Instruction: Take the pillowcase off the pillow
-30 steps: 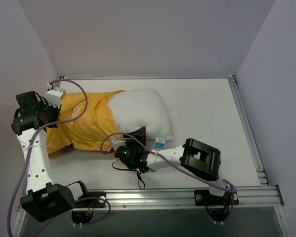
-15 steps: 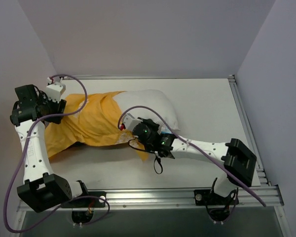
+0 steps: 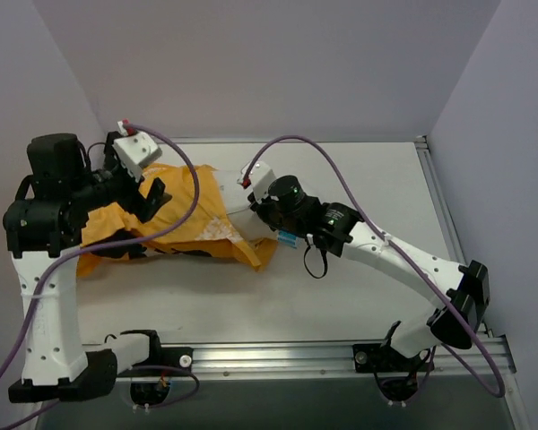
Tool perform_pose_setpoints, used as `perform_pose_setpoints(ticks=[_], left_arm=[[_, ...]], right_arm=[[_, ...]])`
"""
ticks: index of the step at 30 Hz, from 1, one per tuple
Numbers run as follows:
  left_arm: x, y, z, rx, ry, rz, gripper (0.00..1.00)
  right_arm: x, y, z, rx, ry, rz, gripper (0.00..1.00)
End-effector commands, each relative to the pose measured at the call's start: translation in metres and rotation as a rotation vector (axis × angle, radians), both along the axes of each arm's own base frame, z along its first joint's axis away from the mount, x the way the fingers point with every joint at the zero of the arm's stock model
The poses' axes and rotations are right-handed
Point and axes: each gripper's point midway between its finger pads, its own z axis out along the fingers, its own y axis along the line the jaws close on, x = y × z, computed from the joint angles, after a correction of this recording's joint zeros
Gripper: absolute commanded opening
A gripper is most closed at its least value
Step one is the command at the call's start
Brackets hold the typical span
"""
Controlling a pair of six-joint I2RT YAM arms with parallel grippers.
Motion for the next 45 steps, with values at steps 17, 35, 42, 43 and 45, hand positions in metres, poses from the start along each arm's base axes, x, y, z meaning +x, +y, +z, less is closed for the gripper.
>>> perform_pose_setpoints(ticks=[17,35,42,43,45], left_arm=[[0.049,-0.023,-0.128,0.513,0.061,0.068,0.65],[0.068,0.127,-0.12,0.414,0.089,0.366,0.02],[0.086,0.158,-0.134,0.428,0.087,0.434,0.02],[0.085,0.172,-0.138,0.425,0.1,0.472,0.02],[0.09,0.19,-0.142,0.396,0.116,0.516,0.02]], right_arm=[[-0.011,-0.003,0.103,0.531,0.343,0.086,0.0],[0.022,-0.174,-0.022,0.338,0.426,-0.385,0.0],[0.013,-0.195,-0.019,0.319,0.409,-0.422,0.0],[0.016,-0.204,-0.009,0.323,0.381,-0.444,0.0],[0.016,-0.216,0.003,0.321,0.353,-0.471,0.0]])
